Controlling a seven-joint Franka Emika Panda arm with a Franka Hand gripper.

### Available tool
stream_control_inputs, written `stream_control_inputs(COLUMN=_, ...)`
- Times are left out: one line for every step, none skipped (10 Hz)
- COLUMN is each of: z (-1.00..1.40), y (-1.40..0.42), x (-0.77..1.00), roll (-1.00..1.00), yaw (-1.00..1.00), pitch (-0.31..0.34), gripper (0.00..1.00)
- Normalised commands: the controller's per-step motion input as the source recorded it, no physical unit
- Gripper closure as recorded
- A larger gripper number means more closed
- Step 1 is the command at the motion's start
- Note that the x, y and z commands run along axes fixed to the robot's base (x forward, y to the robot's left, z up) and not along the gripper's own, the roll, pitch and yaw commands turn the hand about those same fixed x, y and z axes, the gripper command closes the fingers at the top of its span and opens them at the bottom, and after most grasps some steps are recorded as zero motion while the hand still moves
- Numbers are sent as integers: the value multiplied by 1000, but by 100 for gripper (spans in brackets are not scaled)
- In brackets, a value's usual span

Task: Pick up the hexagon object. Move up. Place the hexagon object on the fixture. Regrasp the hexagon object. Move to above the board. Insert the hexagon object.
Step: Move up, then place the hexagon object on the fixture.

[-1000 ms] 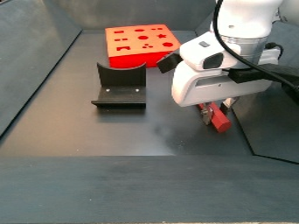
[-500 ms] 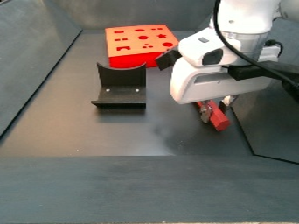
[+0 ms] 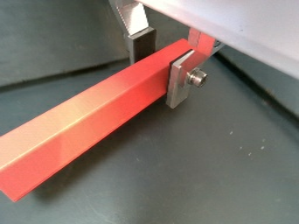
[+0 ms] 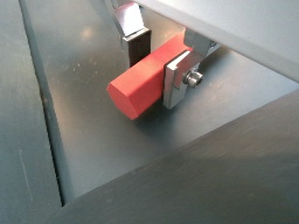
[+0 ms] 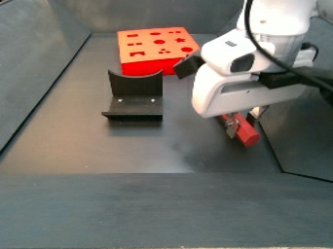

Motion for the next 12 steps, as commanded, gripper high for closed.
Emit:
stream_control_inputs(z=715, y=-30, x=-92, roll=-6, yaw=-40, pitch=62, gripper=100)
stream_control_inputs(z=584, y=-3, x=-47, roll=15, yaw=-41, pitch=86, gripper=100)
stream_control_inputs(z=507, y=1, x=-31, roll=27, yaw=-39, pitch=93, gripper=100)
stream_control_inputs(z=385, y=1, x=-27, roll=49, yaw=-37, pitch=94, gripper=100)
stream_control_inputs(z=223, y=3, x=-31, roll=77, yaw=-33, pitch=86, gripper=100)
stream_control_inputs(z=1000, y=0, x=0, roll=0, yaw=0, pitch=0, gripper=100)
stream_control_inputs(z=1000, y=2, x=6, roll=10, yaw=1, pitch=-2, gripper=100)
stream_control_inputs(z=1000, y=2, x=-6, roll=15, yaw=-4, pitch=29, gripper=100)
stream_control_inputs(z=1000, y=3, x=-9, roll=23, yaw=-10, pitch=37, gripper=100)
stream_control_inputs(z=1000, y=5, x=-17, roll=44, yaw=-23, pitch=50, gripper=100)
stream_control_inputs(z=1000, y=6, x=-22, roll=54, yaw=-29, pitch=58, gripper=100)
stream_control_inputs(z=1000, y=9, x=-28, roll=79, yaw=-35, pitch=65, gripper=100)
